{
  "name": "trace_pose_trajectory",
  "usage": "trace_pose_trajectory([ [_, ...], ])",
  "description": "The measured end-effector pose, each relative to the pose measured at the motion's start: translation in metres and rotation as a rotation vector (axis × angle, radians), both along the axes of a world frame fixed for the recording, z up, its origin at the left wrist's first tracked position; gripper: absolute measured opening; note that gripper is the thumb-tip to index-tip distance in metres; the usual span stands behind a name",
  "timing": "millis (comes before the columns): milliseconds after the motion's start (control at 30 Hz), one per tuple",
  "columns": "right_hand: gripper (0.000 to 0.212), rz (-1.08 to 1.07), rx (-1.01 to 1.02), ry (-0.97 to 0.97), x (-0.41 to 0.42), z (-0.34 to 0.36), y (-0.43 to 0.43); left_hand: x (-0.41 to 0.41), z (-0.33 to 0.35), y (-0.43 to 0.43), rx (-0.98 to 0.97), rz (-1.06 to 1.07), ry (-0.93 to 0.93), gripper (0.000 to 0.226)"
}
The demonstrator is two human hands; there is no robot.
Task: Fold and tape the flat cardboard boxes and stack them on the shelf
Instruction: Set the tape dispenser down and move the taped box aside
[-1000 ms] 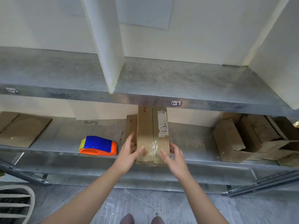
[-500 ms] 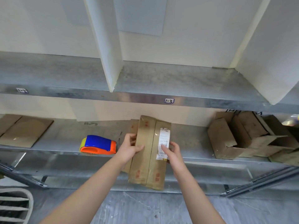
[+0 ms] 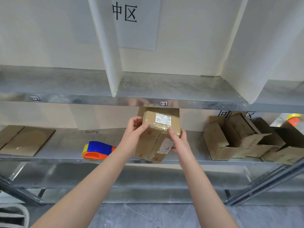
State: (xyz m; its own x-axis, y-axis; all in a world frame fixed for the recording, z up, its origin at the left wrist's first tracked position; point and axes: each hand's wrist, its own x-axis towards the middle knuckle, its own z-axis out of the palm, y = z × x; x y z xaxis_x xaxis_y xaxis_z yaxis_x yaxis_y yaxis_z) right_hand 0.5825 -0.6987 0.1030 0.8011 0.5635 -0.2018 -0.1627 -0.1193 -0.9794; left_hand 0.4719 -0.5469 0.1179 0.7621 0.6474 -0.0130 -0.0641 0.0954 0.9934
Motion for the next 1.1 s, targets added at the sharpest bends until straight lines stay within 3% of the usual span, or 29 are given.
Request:
trace_pose_trajectory([
  [100, 0.079, 0.011, 0.053, -0.022, 0.000, -0.014, -0.006, -0.010, -0.015, 0.001, -0.078, -0.050, -0.005, 0.078],
  [167, 0.086, 0.047, 0.053, -0.098, 0.004, -0.024, -0.012, -0.018, -0.030, 0.002, -0.053, -0.100, 0.062, 0.093],
  [233, 0.098, 0.109, -0.002, -0.159, 0.006, -0.031, -0.015, -0.022, -0.045, 0.002, -0.059, -0.100, 0.091, 0.086],
  [367, 0.096, 0.227, -0.120, -0.221, 0.011, -0.055, -0.012, -0.024, -0.073, 0.006, -0.107, -0.072, 0.130, 0.065],
  [433, 0.097, 0.241, -0.165, -0.223, 0.012, -0.070, -0.010, -0.025, -0.089, 0.010, -0.044, -0.088, 0.200, 0.065],
  [533, 0.093, 0.244, -0.273, -0.250, 0.013, -0.097, -0.005, -0.026, -0.120, 0.015, 0.000, -0.137, 0.272, 0.087],
  [633, 0.088, 0.259, -0.339, -0.208, 0.010, -0.127, 0.000, -0.030, -0.151, 0.016, 0.010, -0.104, 0.361, 0.082],
  [833, 0.124, 0.131, -0.285, -0.177, -0.002, -0.156, 0.019, -0.038, -0.182, 0.015, 0.046, -0.119, 0.418, 0.066],
  [900, 0.128, 0.108, -0.264, -0.178, -0.004, -0.162, 0.025, -0.040, -0.180, 0.025, 0.181, -0.145, 0.465, 0.068],
  [1100, 0.113, 0.071, -0.197, -0.178, -0.008, -0.166, 0.032, -0.061, -0.165, 0.078, 1.034, -0.132, 0.781, 0.093],
])
